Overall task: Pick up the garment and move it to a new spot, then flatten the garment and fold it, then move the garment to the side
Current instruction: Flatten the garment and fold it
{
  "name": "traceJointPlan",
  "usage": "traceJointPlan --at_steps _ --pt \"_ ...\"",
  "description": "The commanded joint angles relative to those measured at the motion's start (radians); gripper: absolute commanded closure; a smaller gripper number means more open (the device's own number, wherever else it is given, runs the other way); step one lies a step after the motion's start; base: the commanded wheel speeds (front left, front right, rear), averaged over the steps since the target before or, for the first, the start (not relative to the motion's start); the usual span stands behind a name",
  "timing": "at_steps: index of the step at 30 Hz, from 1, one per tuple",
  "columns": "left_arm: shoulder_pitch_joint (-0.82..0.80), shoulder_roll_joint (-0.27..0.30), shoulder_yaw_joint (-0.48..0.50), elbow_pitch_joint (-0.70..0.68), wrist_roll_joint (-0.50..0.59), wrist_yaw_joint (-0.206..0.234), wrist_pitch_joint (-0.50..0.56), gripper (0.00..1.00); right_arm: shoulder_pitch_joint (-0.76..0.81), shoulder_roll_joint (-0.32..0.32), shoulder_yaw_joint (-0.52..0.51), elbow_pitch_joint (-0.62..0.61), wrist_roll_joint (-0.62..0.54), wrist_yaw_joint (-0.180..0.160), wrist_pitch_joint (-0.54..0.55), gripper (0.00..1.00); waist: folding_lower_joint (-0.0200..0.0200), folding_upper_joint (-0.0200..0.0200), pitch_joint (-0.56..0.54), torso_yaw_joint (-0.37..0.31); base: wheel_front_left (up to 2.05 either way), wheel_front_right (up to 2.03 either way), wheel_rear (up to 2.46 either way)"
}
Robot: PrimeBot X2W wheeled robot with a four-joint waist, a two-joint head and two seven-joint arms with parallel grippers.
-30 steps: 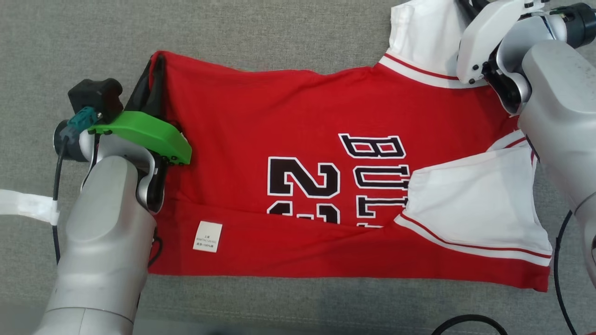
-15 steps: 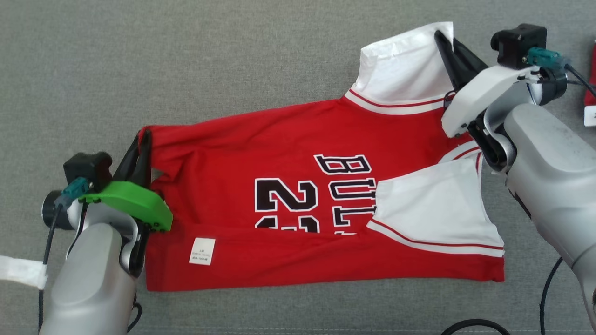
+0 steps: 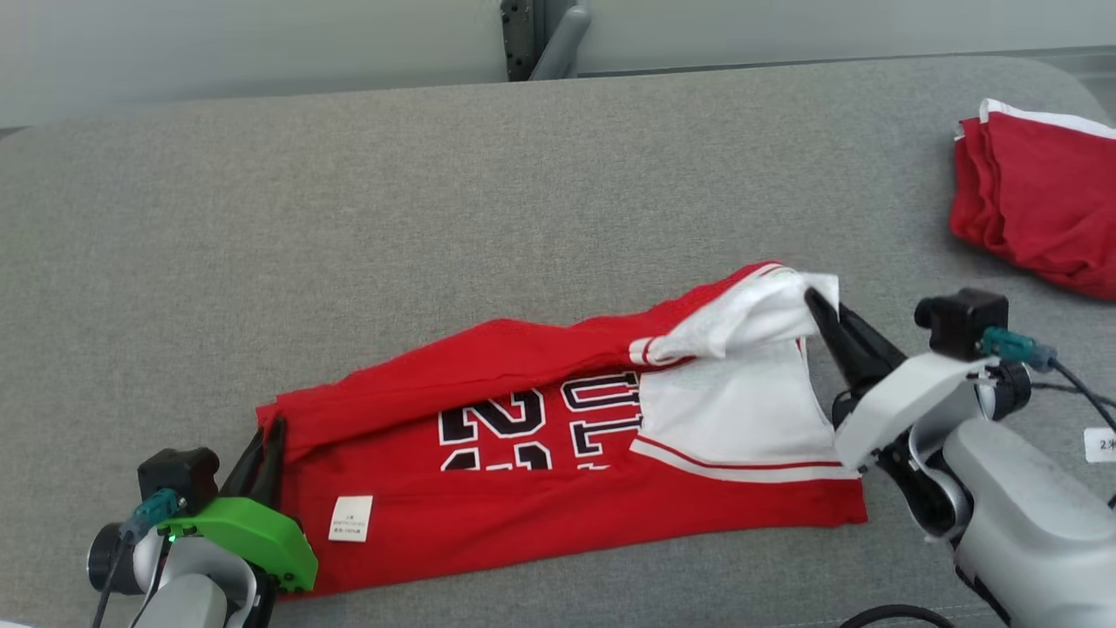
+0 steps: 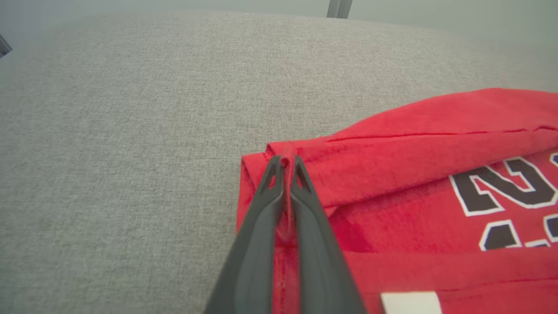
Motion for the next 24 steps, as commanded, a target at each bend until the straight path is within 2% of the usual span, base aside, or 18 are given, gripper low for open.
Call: traceJointPlan --at_steps 1,15,17,18,19,20,21,22,24 --pt "0.025 0.007 0.008 -0.004 -0.007 0.002 0.001 1.0 0.05 0.005 -0.011 -0.008 0.001 -0.002 -0.002 1.0 0.0001 0.0 -0.03 -0.031 0.0 0.0 0.0" --pt "0.12 0.012 0.046 -0.023 0.003 0.002 0.0 0.98 0.247 0.075 -0.086 0.002 -0.025 -0.002 -0.002 1.0 0.0001 0.0 -0.087 -0.046 0.0 0.0 0.0" --pt "0.131 0.008 0.049 -0.016 0.005 0.002 0.001 0.78 0.258 0.073 -0.086 0.01 -0.036 -0.002 -0.003 1.0 0.0001 0.0 -0.091 -0.045 0.0 0.0 0.0" --pt "0.135 0.005 0.052 -0.011 0.006 0.002 0.0 0.52 0.263 0.072 -0.083 0.016 -0.041 -0.002 -0.003 1.0 0.0001 0.0 -0.092 -0.045 0.0 0.0 0.0" --pt "0.137 0.003 0.057 -0.007 0.006 0.002 0.001 0.17 0.267 0.073 -0.082 0.023 -0.045 -0.002 -0.002 0.65 0.0001 0.0 -0.094 -0.045 0.0 0.0 0.0" --pt "0.137 0.003 0.057 -0.007 0.006 0.002 0.001 0.17 0.267 0.073 -0.082 0.023 -0.045 -0.002 -0.002 0.65 0.0001 0.0 -0.094 -0.045 0.0 0.0 0.0" --pt "0.139 0.004 0.064 -0.008 0.011 0.002 0.0 0.0 0.271 0.075 -0.086 0.03 -0.048 -0.002 -0.003 0.08 0.0001 0.0 -0.095 -0.046 0.0 0.0 0.0" --pt "0.144 0.003 0.074 -0.008 0.014 0.002 0.001 0.0 0.277 0.076 -0.08 0.039 -0.052 -0.002 -0.003 0.0 0.0001 0.0 -0.096 -0.046 0.0 0.0 0.0" --pt "0.159 -0.002 0.108 -0.018 0.029 0.004 0.001 0.0 0.284 0.075 -0.079 0.048 -0.057 -0.002 -0.003 0.0 0.0001 0.0 -0.1 -0.046 0.0 0.0 0.0"
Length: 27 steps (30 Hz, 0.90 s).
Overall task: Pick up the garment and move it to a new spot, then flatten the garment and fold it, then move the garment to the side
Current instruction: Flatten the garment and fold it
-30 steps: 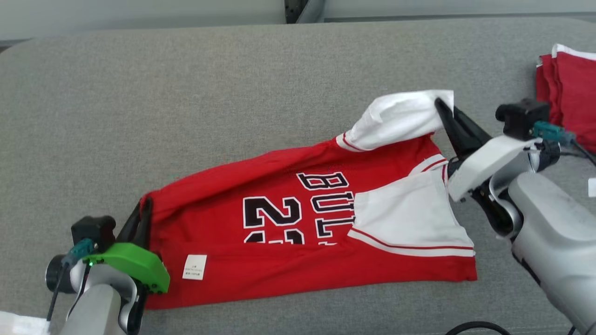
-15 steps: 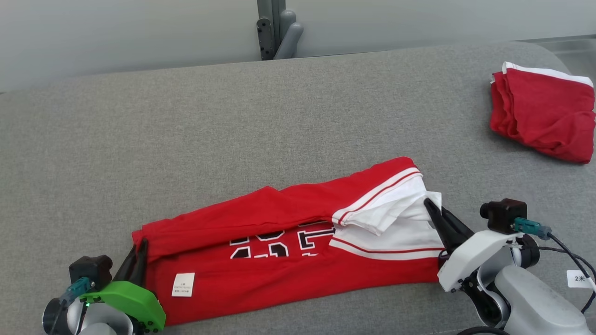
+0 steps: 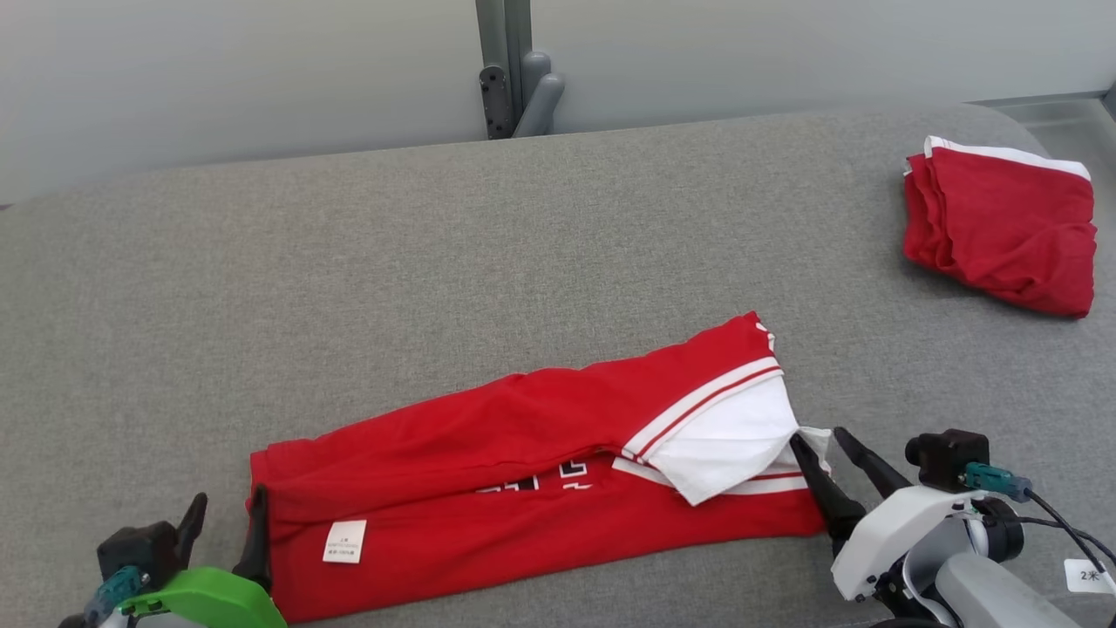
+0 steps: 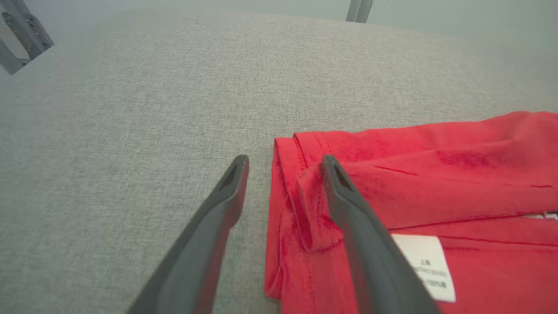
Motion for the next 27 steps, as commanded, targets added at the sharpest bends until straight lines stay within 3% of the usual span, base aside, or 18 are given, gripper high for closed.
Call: traceJointPlan --at_steps 1,8,10,16,27 --pt "0.028 -0.006 0.023 -0.013 0.016 0.012 0.001 0.0 0.017 -0.001 -0.012 0.001 0.0 -0.002 -0.002 0.0 0.0001 -0.0001 -0.004 0.0 0.0 0.0 0.0" --pt "0.124 -0.08 0.166 -0.138 0.113 0.068 0.001 0.0 0.067 -0.002 -0.128 -0.017 -0.03 -0.002 -0.003 0.0 0.0001 -0.0001 -0.016 0.015 0.0 0.0 0.0" --pt "0.153 -0.122 0.209 -0.187 0.154 0.064 0.0 0.0 0.053 0.02 -0.172 -0.028 -0.057 -0.001 -0.003 0.0 0.0001 -0.0001 -0.007 0.03 0.0 0.0 0.0" --pt "0.147 -0.167 0.231 -0.221 0.213 0.04 0.001 0.0 0.012 0.064 -0.239 -0.037 -0.116 -0.001 -0.002 0.0 0.0001 -0.0001 0.011 0.067 0.0 0.0 0.0" --pt "0.125 -0.188 0.249 -0.198 0.249 0.017 0.001 0.0 -0.064 0.128 -0.191 0.245 -0.148 -0.001 0.038 0.0 0.0001 -0.0001 0.027 0.112 0.0 0.0 0.0"
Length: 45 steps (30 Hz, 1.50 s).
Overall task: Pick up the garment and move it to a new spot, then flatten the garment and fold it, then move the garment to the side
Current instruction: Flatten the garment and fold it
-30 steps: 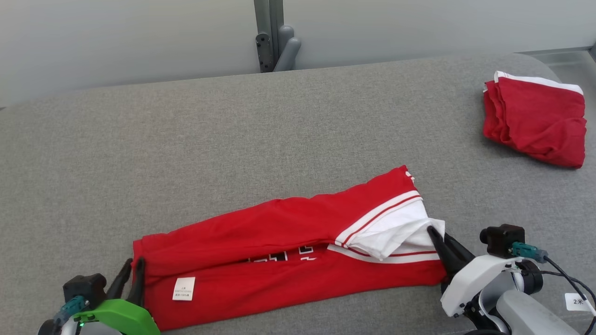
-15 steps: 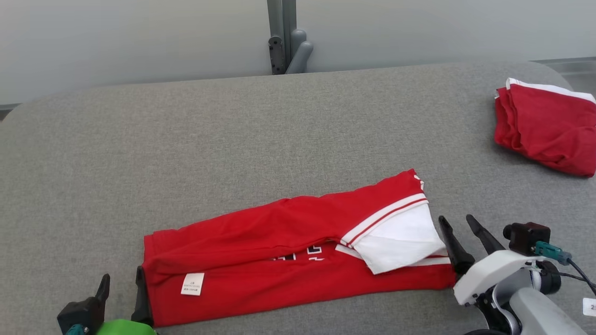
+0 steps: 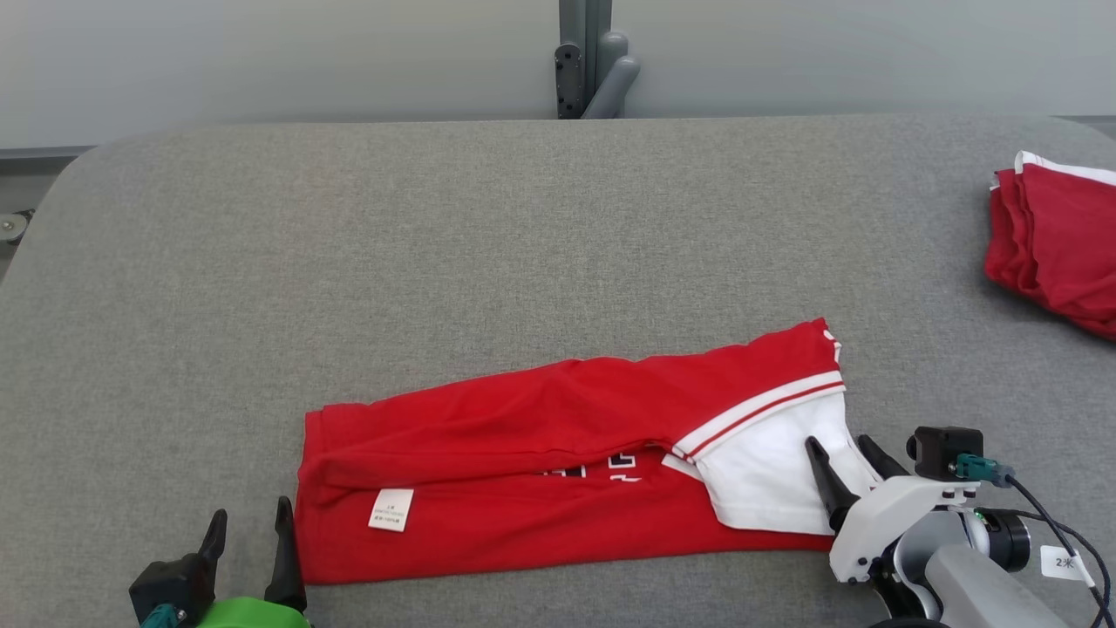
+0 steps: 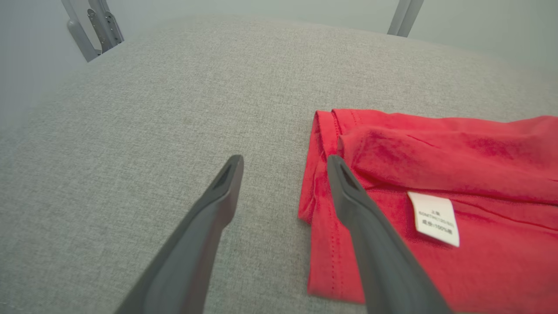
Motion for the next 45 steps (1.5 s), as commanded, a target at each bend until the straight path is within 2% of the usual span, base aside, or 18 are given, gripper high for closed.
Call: traceJointPlan --at_steps 1,6,7,8,9,15,22,27,30,33,38,42,45 --pt "-0.019 0.0 0.005 0.002 0.009 -0.003 0.001 0.0 -0.017 0.007 0.006 0.022 0.008 -0.001 0.005 0.0 0.0001 0.0 0.007 0.008 0.0 0.0 0.0" --pt "-0.024 -0.002 0.01 0.004 0.017 -0.008 0.001 0.0 -0.036 0.032 0.047 0.078 0.046 0.0 0.023 0.0 0.0001 0.0 0.014 0.018 0.0 0.0 0.0" --pt "-0.025 -0.002 0.011 0.003 0.019 -0.009 0.001 0.0 -0.039 0.037 0.057 0.083 0.057 0.0 0.027 0.2 0.0001 0.0 0.015 0.019 0.0 0.0 0.0" --pt "-0.026 -0.003 0.011 0.003 0.021 -0.009 0.001 0.0 -0.041 0.039 0.069 0.09 0.064 0.0 0.034 0.68 0.0001 0.0 0.016 0.021 0.0 0.0 0.0" --pt "-0.027 -0.003 0.012 0.003 0.021 -0.01 0.001 0.0 -0.041 0.04 0.081 0.095 0.07 0.0 0.037 1.0 0.0001 0.0 0.017 0.022 0.0 0.0 0.0" --pt "-0.028 -0.003 0.011 0.007 0.026 -0.013 0.001 0.0 -0.062 0.018 0.093 0.123 0.113 -0.001 0.014 1.0 0.0001 0.0 0.017 0.024 0.0 0.0 0.0" --pt "-0.018 -0.003 0.003 0.007 0.022 -0.016 0.001 0.0 -0.101 -0.052 -0.008 0.176 0.111 -0.003 -0.036 1.0 0.0001 0.0 0.009 0.011 0.0 0.0 0.0" --pt "-0.008 -0.003 -0.01 0.013 -0.001 -0.015 0.001 0.0 -0.086 -0.084 -0.122 0.099 0.032 -0.001 -0.036 1.0 0.0001 0.0 0.003 -0.017 0.0 0.0 0.0" --pt "0.0 -0.003 -0.02 0.02 -0.015 -0.016 0.001 0.0 -0.062 -0.071 -0.124 -0.001 -0.035 -0.001 -0.037 1.0 0.0001 0.0 -0.006 -0.039 0.0 0.0 0.0" --pt "0.004 -0.002 -0.031 0.026 -0.024 -0.016 0.001 0.0 -0.036 -0.04 -0.054 -0.114 -0.065 -0.001 -0.036 1.0 0.0001 0.0 -0.016 -0.061 0.0 0.0 0.0" --pt "-0.006 -0.002 -0.07 0.037 -0.043 -0.016 0.001 0.0 -0.018 -0.018 0.119 -0.289 -0.037 -0.001 -0.007 1.0 0.0001 0.0 -0.025 -0.072 0.0 0.0 0.0" --pt "-0.03 -0.002 -0.122 0.043 -0.053 -0.013 0.001 0.0 -0.02 -0.002 0.263 -0.399 0.013 -0.001 0.07 1.0 0.0001 0.0 -0.021 -0.039 0.0 0.0 0.0" --pt "-0.041 -0.002 -0.17 0.046 -0.06 -0.013 0.001 0.0 -0.039 0.004 0.352 -0.433 0.038 -0.001 0.111 1.0 0.0001 0.0 -0.014 0.006 0.0 0.0 0.0"
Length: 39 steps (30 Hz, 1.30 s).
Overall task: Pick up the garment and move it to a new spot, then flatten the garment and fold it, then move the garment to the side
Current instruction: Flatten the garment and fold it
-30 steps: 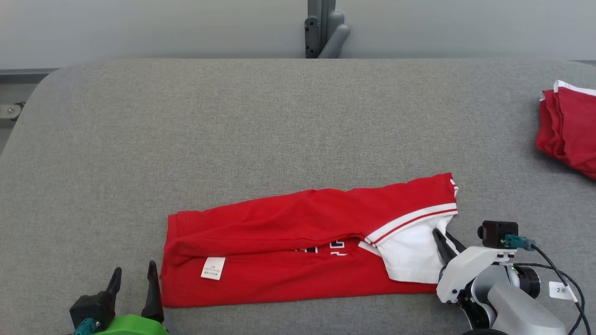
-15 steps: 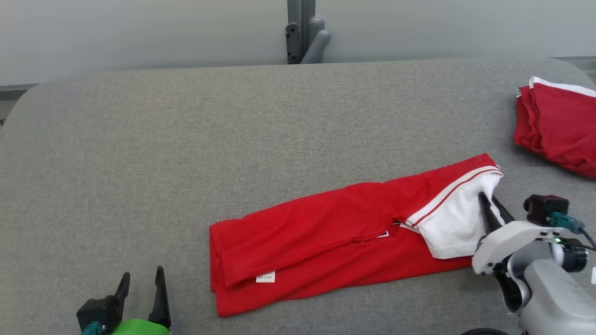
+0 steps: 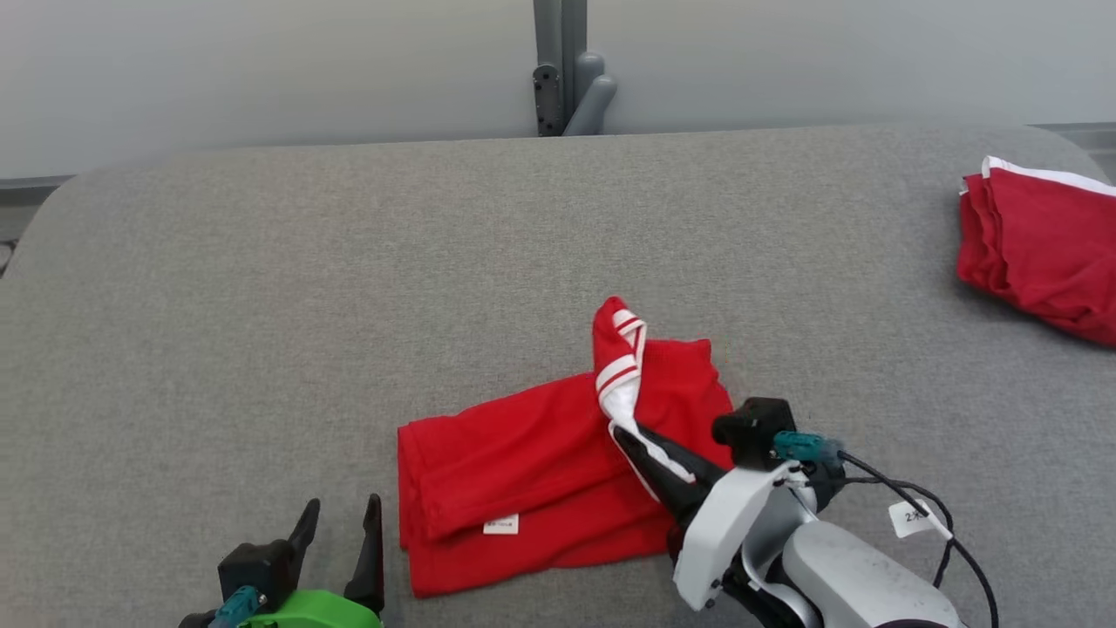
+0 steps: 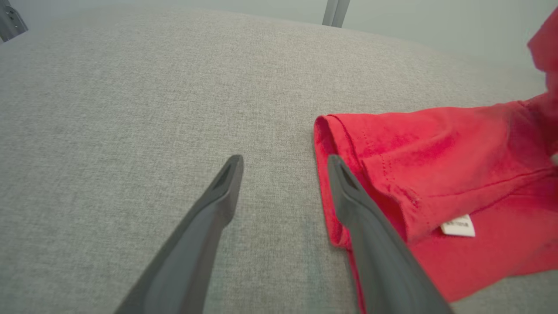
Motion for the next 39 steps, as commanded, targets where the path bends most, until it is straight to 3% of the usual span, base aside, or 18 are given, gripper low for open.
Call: traceJointPlan --at_steps 1,12,13,14,21,31,39 --pt "-0.02 0.004 -0.027 0.004 -0.01 0.001 0.001 0.0 -0.021 0.004 0.041 -0.007 0.016 0.0 0.015 1.0 0.0 0.0 0.017 0.065 0.0 0.0 0.0" --pt "-0.024 0.003 -0.086 0.011 -0.045 0.016 0.001 0.0 -0.129 0.082 0.172 0.141 0.036 0.0 -0.01 1.0 0.0 0.0 0.048 0.232 0.0 0.0 0.0" --pt "-0.022 0.003 -0.086 0.012 -0.046 0.018 0.001 0.0 -0.14 0.089 0.173 0.167 0.034 0.0 -0.014 0.61 0.0 0.0 0.05 0.244 0.0 0.0 0.0" --pt "-0.02 0.003 -0.087 0.012 -0.048 0.02 0.001 0.0 -0.151 0.097 0.177 0.188 0.032 0.0 -0.024 0.0 0.0 0.0 0.052 0.253 0.0 0.0 0.0" --pt "0.003 0.003 -0.058 -0.004 -0.052 0.033 0.001 0.0 -0.191 0.109 0.128 0.222 0.085 0.0 -0.127 0.0 0.0 0.0 0.052 0.238 0.0 0.0 0.0" --pt "0.0 0.003 -0.014 -0.046 -0.017 0.04 0.001 0.0 -0.028 0.016 -0.163 0.201 0.031 0.0 -0.139 0.0 0.0 0.0 0.035 0.131 0.0 0.0 0.0" --pt "-0.017 0.003 -0.023 -0.07 0.006 0.04 0.001 0.0 0.029 0.034 -0.175 0.271 0.042 0.0 -0.139 0.0 0.0 0.0 0.051 0.14 0.0 0.0 0.0"
